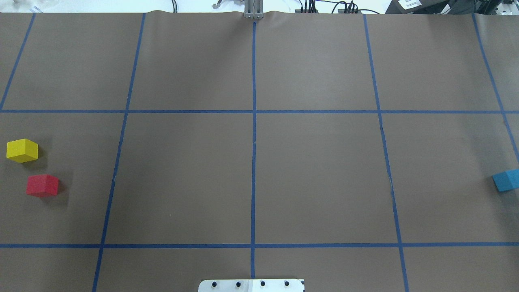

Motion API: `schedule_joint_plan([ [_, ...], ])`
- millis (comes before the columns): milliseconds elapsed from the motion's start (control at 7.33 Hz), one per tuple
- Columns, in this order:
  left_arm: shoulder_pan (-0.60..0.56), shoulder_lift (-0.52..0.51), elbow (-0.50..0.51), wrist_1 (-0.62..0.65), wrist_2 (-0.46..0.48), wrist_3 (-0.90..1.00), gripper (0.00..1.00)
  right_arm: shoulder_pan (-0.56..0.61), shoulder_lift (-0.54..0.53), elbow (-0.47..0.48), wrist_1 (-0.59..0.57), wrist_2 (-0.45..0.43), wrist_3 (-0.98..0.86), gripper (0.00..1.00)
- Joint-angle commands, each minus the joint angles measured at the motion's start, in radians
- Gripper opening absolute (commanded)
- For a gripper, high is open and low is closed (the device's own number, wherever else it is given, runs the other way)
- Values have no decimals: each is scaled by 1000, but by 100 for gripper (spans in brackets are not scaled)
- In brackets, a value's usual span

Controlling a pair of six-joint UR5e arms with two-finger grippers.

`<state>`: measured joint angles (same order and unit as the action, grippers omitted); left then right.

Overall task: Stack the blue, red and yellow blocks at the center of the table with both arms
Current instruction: 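Reach the right gripper down and grasp the blue cube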

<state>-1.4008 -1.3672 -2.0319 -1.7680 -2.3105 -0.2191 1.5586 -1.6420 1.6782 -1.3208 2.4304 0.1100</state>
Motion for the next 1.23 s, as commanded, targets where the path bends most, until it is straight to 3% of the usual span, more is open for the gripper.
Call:
schedule_joint_plan([
  [0,2,4,25,1,-1,3,100,0,2,14,2,1,0,100],
  [409,2,3,53,-5,0,3,100,0,-34,26,0,53,-1,100],
  [818,3,5,64,-10,-10,-8,100,-17,-76,20,-3,38,-7,100],
  [1091,5,-3,62,-13,-10,-8,100,-195,-81,43,-2,-118,-12,100],
])
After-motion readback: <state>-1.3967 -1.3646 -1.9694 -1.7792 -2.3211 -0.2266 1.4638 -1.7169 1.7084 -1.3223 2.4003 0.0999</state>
